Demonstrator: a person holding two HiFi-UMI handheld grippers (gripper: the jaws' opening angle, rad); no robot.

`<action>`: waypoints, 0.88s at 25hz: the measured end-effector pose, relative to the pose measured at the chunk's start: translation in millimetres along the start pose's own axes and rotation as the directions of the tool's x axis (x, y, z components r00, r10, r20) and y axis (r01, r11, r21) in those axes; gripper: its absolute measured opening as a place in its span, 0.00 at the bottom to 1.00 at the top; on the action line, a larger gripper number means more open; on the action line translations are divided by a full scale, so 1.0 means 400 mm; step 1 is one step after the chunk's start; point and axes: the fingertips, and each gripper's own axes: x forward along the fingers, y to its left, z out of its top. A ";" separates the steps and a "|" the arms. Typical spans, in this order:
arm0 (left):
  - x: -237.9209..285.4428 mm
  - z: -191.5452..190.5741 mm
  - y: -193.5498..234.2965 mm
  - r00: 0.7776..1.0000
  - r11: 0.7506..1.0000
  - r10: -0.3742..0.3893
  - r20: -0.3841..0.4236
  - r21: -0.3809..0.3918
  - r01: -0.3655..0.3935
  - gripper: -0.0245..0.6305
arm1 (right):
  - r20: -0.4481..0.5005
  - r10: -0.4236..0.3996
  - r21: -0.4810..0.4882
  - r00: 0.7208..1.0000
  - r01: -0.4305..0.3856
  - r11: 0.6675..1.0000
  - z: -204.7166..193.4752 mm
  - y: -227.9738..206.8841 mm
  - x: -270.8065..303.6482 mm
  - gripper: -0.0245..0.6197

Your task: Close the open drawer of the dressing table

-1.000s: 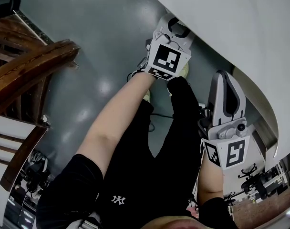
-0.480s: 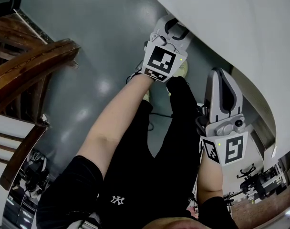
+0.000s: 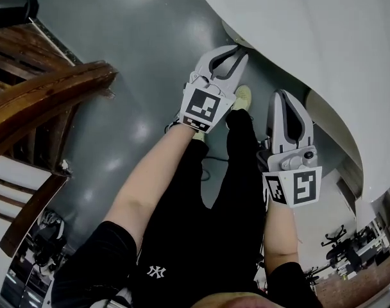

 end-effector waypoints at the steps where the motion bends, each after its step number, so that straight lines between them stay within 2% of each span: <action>1: -0.019 0.022 -0.005 1.000 1.000 -0.002 0.001 0.007 0.002 0.12 | 0.003 -0.006 -0.001 1.000 0.006 1.000 0.012 0.006 -0.005 0.06; 7: -0.126 0.174 -0.045 1.000 0.999 -0.015 0.021 0.035 0.014 0.06 | 0.013 -0.041 0.000 0.999 0.041 0.999 0.093 0.041 -0.034 0.06; 22: -0.372 0.548 -0.199 0.995 0.997 -0.073 0.075 0.045 0.070 0.05 | 0.078 -0.053 -0.043 0.996 0.056 0.997 0.375 0.189 -0.158 0.06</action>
